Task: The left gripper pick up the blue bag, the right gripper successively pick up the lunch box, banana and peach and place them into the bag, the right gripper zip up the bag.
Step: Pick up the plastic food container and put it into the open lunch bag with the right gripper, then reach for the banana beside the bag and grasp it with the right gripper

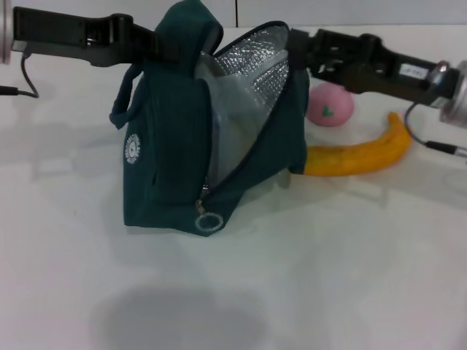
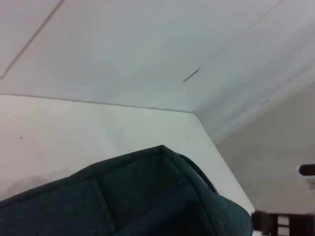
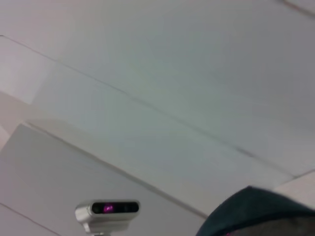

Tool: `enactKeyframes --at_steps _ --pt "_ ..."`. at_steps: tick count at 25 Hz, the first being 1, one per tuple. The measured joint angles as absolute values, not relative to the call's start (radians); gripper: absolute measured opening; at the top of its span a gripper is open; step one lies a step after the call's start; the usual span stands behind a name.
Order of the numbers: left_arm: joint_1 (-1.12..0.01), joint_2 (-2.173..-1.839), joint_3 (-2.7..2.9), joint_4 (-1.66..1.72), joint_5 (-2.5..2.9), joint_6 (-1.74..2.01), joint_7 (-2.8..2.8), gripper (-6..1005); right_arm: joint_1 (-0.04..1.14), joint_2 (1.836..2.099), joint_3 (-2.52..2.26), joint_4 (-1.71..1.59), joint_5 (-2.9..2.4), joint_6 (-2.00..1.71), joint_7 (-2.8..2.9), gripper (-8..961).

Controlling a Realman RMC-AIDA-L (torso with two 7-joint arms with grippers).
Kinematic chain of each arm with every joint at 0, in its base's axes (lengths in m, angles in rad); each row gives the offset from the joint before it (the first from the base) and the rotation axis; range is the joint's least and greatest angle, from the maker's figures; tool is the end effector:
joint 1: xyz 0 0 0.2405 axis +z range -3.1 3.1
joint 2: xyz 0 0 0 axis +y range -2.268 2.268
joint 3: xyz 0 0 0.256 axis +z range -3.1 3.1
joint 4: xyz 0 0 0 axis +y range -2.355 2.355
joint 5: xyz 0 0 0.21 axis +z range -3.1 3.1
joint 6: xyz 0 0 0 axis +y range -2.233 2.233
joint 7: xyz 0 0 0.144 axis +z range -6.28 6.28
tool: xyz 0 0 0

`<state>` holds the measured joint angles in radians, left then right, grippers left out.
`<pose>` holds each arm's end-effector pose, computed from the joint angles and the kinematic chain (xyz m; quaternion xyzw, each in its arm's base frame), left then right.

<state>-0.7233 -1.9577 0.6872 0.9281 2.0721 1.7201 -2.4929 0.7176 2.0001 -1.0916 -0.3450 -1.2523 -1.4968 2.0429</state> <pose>-0.1858 0.3859 0.0859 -0.8333 -0.5097 -0.2110 0.0351 0.1766 0.3753 -0.0072 0.7497 -0.4957 -0.4335 0.0660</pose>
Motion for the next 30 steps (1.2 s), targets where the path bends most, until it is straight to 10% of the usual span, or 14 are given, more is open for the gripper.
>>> enactKeyframes --at_steps 2,14,20,30 --pt "-0.719 -1.953 0.687 0.928 2.071 1.719 -2.492 37 0.695 1.978 -1.092 -0.388 -1.256 -1.498 2.042 523" --pt "-0.698 -1.945 0.686 0.933 2.069 1.705 -2.491 37 0.828 1.707 -1.097 -0.656 -1.777 -1.612 1.979 781" --pt "-0.705 -1.945 0.686 0.935 2.058 1.704 -2.496 37 0.935 1.709 -1.100 -0.746 -2.117 -1.648 1.836 885" --pt "-0.708 -1.946 0.686 0.934 2.010 1.684 -2.502 37 1.021 1.819 -1.115 -0.850 -2.470 -1.635 1.595 886"
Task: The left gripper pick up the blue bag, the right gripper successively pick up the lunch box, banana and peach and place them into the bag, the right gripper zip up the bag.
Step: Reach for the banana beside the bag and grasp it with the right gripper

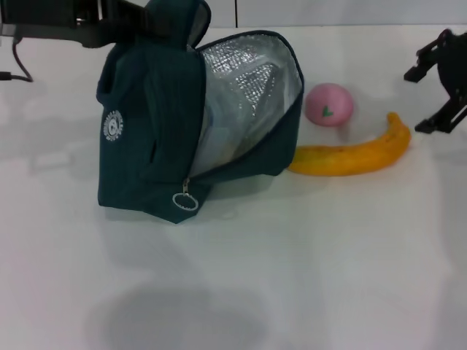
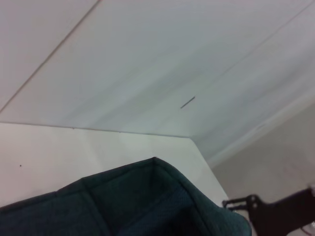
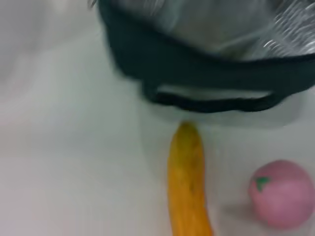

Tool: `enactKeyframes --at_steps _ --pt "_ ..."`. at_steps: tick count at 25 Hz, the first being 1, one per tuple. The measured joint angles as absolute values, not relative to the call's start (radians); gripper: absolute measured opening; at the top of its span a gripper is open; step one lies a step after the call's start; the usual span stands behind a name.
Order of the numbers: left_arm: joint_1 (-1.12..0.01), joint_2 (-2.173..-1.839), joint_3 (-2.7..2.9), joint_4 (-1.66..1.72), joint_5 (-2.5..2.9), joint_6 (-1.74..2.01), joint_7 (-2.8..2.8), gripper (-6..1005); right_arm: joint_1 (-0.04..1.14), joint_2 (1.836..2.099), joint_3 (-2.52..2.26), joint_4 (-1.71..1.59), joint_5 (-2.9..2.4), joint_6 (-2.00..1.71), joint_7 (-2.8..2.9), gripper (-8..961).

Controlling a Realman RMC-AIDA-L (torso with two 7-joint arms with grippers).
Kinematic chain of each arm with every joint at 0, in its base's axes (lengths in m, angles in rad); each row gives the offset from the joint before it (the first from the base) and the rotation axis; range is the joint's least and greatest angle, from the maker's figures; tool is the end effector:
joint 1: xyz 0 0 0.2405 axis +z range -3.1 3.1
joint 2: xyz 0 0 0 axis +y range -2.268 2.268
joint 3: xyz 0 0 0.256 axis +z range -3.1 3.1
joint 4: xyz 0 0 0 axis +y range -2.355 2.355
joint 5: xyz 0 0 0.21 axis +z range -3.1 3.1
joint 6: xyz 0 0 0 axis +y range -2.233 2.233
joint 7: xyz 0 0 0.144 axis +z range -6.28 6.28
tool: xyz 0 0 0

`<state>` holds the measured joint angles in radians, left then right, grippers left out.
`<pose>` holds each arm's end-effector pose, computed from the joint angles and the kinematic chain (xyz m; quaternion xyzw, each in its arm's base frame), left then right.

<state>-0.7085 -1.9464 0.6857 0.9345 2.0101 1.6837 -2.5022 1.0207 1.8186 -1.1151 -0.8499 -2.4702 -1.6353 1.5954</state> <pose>-0.1852 0.3905 0.0963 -0.8240 -0.5088 -0.2441 0.0498 0.1416 0.4377 0.0793 -0.9763 -0.0641 -0.1948 0.0689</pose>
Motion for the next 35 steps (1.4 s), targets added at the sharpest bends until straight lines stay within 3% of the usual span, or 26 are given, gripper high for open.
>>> enactKeyframes --at_steps 6,17,24,35 --pt "-0.697 -1.958 0.686 0.935 1.990 1.675 -2.513 37 1.032 1.901 -1.140 -0.861 -2.566 -1.616 1.465 883" --pt "-0.689 -1.962 0.686 0.937 1.982 1.675 -2.513 37 0.993 1.976 -1.239 -0.822 -2.590 -1.437 1.364 871" --pt "-0.684 -1.962 0.686 0.937 1.982 1.675 -2.504 37 0.982 2.008 -1.280 -0.783 -2.607 -1.346 1.345 869" --pt "-0.680 -1.969 0.691 0.937 1.982 1.675 -2.498 36 0.987 2.014 -1.283 -0.708 -2.605 -1.283 1.338 841"
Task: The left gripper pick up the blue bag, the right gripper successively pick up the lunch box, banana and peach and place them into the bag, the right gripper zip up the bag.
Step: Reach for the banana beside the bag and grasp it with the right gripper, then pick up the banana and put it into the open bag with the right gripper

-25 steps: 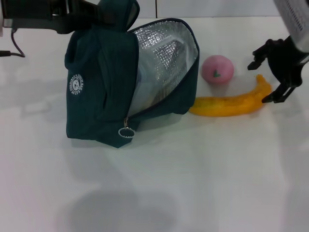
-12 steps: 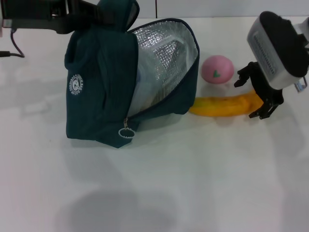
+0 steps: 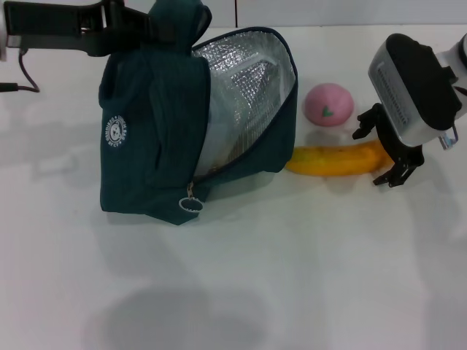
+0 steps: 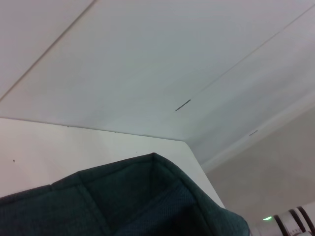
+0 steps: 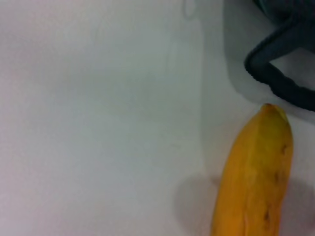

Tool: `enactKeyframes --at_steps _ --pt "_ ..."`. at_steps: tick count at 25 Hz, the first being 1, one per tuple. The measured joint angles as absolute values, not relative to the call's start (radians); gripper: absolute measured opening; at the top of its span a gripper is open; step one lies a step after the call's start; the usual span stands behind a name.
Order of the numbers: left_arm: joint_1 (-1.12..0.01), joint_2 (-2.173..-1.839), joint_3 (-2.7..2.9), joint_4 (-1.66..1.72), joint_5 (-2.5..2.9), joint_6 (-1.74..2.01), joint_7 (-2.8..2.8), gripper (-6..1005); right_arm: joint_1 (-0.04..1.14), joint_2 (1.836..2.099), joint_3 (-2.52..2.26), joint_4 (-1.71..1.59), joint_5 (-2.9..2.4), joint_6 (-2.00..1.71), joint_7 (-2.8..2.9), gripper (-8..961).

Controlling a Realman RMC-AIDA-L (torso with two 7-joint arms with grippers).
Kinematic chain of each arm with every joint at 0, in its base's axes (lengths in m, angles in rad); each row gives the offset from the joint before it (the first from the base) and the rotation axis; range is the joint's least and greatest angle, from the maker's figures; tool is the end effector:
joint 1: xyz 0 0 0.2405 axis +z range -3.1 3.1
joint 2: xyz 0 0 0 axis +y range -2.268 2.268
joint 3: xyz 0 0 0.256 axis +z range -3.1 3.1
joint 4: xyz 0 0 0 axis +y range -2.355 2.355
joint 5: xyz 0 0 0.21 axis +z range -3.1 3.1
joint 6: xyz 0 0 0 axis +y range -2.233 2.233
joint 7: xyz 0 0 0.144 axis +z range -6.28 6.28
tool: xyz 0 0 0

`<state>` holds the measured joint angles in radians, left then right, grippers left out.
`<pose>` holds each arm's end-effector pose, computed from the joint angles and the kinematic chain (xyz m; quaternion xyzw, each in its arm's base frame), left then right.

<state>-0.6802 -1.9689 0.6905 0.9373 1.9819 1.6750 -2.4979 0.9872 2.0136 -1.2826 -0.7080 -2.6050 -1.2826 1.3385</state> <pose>-0.1897 0.3846 0.0892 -0.8157 -0.5156 -0.2588 0.0429 0.1745 0.4278 -0.0263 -0.9397 -0.2168 -0.2607 0.0450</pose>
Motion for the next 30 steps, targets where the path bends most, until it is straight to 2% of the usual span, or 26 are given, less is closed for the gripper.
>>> enactKeyframes --at_steps 18,24,30 --pt "-0.681 -1.971 0.693 0.937 1.982 1.677 -2.496 36 0.985 2.022 -1.298 -0.676 -2.603 -1.207 1.371 761" --pt "-0.681 -1.970 0.693 0.937 1.981 1.680 -2.496 36 0.999 2.016 -1.287 -0.674 -2.588 -1.261 1.390 521" --pt "-0.676 -1.965 0.689 0.937 1.980 1.683 -2.496 36 0.999 2.005 -1.252 -0.765 -2.587 -1.384 1.451 468"
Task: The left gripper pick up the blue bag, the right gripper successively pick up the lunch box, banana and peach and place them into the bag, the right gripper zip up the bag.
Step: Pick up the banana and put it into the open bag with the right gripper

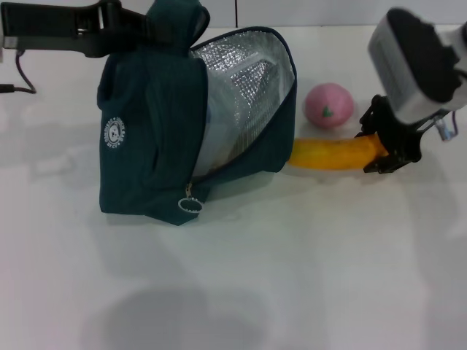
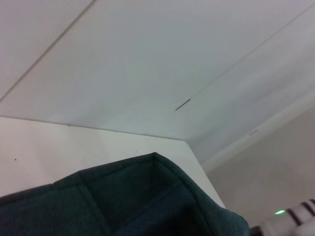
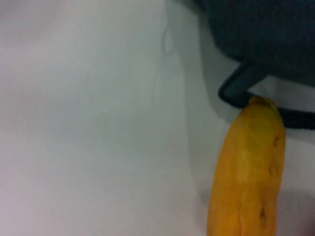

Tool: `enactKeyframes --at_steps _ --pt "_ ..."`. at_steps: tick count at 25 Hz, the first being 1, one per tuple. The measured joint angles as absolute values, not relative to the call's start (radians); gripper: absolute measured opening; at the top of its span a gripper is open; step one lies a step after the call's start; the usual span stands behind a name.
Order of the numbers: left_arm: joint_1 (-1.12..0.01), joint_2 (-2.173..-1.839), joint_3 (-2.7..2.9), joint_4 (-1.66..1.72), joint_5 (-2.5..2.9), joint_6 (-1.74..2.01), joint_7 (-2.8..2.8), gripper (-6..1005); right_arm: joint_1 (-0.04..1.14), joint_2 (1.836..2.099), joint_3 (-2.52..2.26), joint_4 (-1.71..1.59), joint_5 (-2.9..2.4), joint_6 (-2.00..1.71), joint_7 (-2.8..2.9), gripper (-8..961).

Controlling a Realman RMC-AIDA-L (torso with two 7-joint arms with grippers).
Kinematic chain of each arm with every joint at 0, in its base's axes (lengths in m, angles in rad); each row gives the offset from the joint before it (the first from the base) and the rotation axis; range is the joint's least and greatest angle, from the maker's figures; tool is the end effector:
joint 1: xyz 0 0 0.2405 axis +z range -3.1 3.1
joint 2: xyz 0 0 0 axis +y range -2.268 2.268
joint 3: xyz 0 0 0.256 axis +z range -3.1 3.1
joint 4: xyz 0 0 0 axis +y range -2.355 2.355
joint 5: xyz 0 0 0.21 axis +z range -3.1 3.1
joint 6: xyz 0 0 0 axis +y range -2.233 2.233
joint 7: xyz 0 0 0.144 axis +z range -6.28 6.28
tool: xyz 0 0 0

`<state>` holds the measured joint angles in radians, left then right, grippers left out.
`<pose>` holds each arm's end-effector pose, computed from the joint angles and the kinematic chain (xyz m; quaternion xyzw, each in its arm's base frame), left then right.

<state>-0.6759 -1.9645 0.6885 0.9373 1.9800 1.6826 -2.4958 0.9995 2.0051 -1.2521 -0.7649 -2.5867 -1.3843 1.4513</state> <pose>-0.1914 0.3833 0.0910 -0.8159 -0.5155 -0.2584 0.0424 0.1583 0.4250 -0.0164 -0.9553 -0.1662 -0.2408 0.0424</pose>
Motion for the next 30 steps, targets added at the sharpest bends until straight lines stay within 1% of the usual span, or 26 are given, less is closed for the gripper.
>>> enactKeyframes --at_steps 2,4,7,8,9,13,17,21,25,28,30 --pt "-0.672 -1.962 0.687 0.936 1.979 1.683 -2.497 36 0.995 2.002 -1.189 -0.817 -2.592 -1.466 1.464 469" --pt "-0.670 -1.960 0.686 0.932 1.978 1.683 -2.500 36 0.994 1.993 -1.120 -0.863 -2.595 -1.557 1.488 470" --pt "-0.662 -1.957 0.686 0.930 1.974 1.682 -2.501 36 0.993 1.970 -1.034 -0.917 -2.594 -1.661 1.542 471" --pt "-0.656 -1.954 0.686 0.929 1.970 1.682 -2.502 36 0.987 1.958 -1.000 -0.935 -2.592 -1.692 1.574 472" --pt "-0.650 -1.950 0.686 0.929 1.964 1.682 -2.502 36 0.987 1.958 -1.000 -0.935 -2.592 -1.692 1.574 473" --pt "-0.640 -1.946 0.686 0.928 1.956 1.680 -2.504 36 0.947 1.941 -0.958 -0.981 -2.587 -1.722 1.629 475" --pt "-0.639 -1.947 0.686 0.926 1.952 1.676 -2.503 36 0.916 1.938 -0.853 -1.005 -2.580 -1.727 1.668 477" --pt "-0.638 -1.955 0.686 0.924 1.945 1.675 -2.501 36 0.915 1.932 -0.727 -0.991 -2.519 -1.732 1.732 479" --pt "-0.638 -1.957 0.686 0.906 1.945 1.668 -2.493 36 0.915 1.916 -0.703 -0.942 -2.331 -1.744 1.859 481" --pt "-0.638 -1.959 0.686 0.894 1.945 1.667 -2.479 36 0.913 1.915 -0.702 -0.901 -2.213 -1.746 1.912 483" --pt "-0.640 -1.960 0.686 0.884 1.945 1.667 -2.469 36 0.912 1.915 -0.701 -0.768 -2.007 -1.731 1.967 484"
